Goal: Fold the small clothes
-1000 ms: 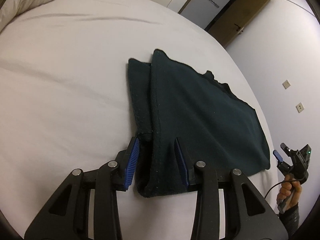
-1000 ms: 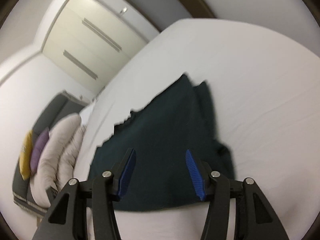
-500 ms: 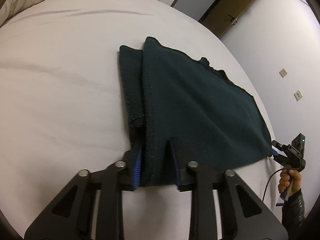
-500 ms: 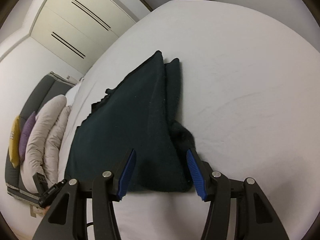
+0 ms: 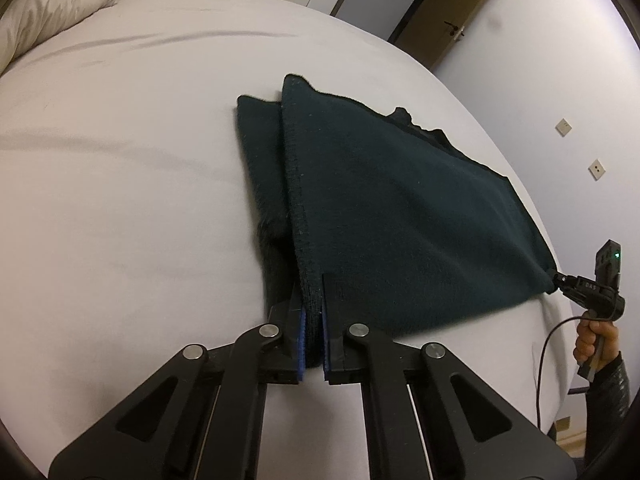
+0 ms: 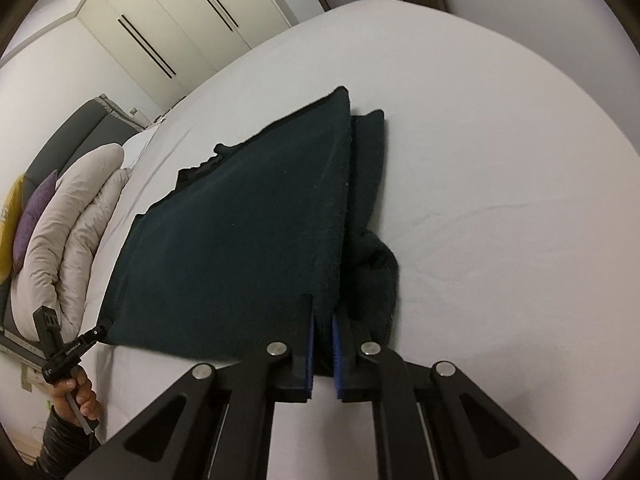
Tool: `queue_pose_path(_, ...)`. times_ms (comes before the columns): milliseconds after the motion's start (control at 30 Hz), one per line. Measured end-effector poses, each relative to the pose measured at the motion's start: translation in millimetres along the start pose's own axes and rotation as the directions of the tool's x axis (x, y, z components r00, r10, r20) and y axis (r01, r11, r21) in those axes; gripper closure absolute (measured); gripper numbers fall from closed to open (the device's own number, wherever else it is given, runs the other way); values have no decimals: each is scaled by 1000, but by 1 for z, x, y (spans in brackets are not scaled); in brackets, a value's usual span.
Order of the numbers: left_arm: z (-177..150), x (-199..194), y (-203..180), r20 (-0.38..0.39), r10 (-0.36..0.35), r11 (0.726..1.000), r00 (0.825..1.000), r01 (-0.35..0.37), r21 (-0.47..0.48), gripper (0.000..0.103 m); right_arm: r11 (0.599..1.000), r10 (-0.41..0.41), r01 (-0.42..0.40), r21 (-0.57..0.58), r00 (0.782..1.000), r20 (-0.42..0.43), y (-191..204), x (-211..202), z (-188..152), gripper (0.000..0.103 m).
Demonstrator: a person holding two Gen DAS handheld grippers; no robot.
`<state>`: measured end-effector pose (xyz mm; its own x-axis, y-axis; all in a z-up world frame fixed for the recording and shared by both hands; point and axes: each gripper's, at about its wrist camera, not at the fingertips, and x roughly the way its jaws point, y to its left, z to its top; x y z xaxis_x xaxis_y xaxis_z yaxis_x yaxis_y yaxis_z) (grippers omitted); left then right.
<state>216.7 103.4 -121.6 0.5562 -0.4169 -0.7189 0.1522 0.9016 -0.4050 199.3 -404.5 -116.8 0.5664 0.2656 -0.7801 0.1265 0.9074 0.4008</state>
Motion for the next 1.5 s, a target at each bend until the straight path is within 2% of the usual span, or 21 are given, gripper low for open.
queue_pose_path(167,-18,1,12,-9,-20,999,1000,20,-49,99,999,-15,16,50,1000,-14,-18,2,-13,96)
queue_pose_path(267,-20,0,12,-6,-19,998,1000,18,-60,99,993,26,-25,114,1000,-1,-33,6,-19,96)
queue_pose_path(433,-17,5,13,-12,-19,998,1000,18,-65,96,989,39,-41,145,999,17,-38,5,-18,95)
queue_pose_path(533,-14,-4,24,-13,-64,989,998,62,-131,95,980,70,-72,185,997,16,-43,1,-18,87)
queue_pose_path(600,-13,-14,26,-9,-42,992,999,41,-123,94,983,24,-31,180,999,42,-40,-14,-20,77)
queue_pose_path(633,-14,-22,25,0,-8,994,1000,8,-105,93,984,-12,3,176,999,52,-39,-18,-20,63)
queue_pose_path(700,-9,-36,18,39,54,997,998,-52,-66,93,982,-90,72,173,991,102,-34,-34,-18,62)
queue_pose_path(767,4,-46,4,88,72,997,994,-71,-18,93,984,-60,35,176,988,142,-28,-42,-12,62)
queue_pose_path(833,24,-46,-14,125,52,998,991,-56,31,93,989,2,-27,146,985,172,-10,-42,-2,62)
queue_pose_path(967,78,-6,-58,146,20,986,989,-43,161,93,991,111,-119,56,985,130,40,-6,24,62)
queue_pose_path(1033,100,29,-63,82,-17,988,996,4,153,93,985,160,-166,39,980,114,56,16,32,62)
queue_pose_path(1067,110,53,-64,37,0,989,999,-6,145,93,981,188,-192,33,977,103,65,30,34,62)
queue_pose_path(1100,116,76,-62,3,48,989,999,-48,141,93,974,223,-226,32,971,82,72,47,38,62)
queue_pose_path(1167,118,106,-47,-54,137,987,989,-131,92,93,970,240,-242,35,970,50,81,73,41,62)
queue_pose_path(1267,114,110,-29,-29,99,994,995,-98,51,93,974,222,-223,41,975,30,84,100,49,64)
queue_pose_path(1400,96,101,-39,26,209,969,978,-210,129,94,965,236,-243,97,969,77,73,106,66,64)
queue_pose_path(1500,91,97,-29,36,195,977,980,-197,78,94,964,241,-250,96,966,95,73,108,70,62)
